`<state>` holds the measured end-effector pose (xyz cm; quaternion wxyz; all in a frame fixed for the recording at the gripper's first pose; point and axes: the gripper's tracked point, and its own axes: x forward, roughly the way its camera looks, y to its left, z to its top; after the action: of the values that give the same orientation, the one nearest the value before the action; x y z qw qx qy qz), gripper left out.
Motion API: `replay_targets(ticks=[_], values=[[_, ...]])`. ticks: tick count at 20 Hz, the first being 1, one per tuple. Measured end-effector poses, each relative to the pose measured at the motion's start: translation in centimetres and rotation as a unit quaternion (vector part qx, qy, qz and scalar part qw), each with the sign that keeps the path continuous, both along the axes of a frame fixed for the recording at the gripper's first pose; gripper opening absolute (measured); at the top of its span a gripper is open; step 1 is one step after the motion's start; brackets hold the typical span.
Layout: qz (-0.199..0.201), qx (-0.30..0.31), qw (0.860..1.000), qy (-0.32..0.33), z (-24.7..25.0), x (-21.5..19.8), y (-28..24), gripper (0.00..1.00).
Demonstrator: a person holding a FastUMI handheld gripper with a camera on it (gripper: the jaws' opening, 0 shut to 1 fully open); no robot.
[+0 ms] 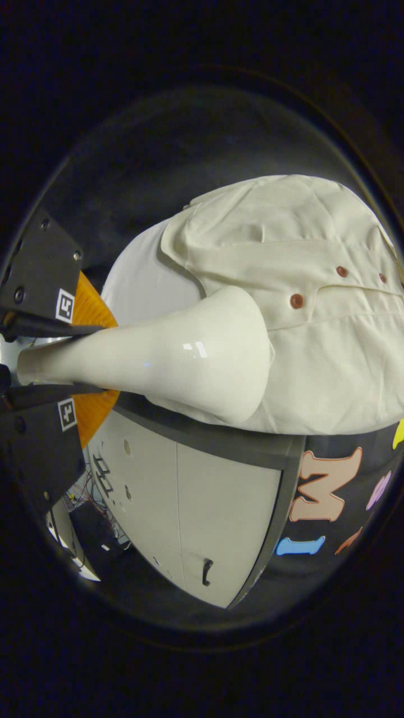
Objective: Iron the clothes twice with a garment steamer, once on the left side and once on the right side.
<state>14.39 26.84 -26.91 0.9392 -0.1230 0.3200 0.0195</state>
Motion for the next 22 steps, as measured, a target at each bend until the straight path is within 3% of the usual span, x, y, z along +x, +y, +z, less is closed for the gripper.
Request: replay_targets(ticks=[8, 13, 22], values=[[-0.03, -0.011, 0.998, -0.052, 3.9, -1.6, -0.4, 0.34], [-0.014, -0.026, 0.997, -0.076, 7.0, -2.1, 1.6, 0.34], [0.023, 0.002, 0.991, -0.134, 15.8, -2.9, 5.9, 0.34]])
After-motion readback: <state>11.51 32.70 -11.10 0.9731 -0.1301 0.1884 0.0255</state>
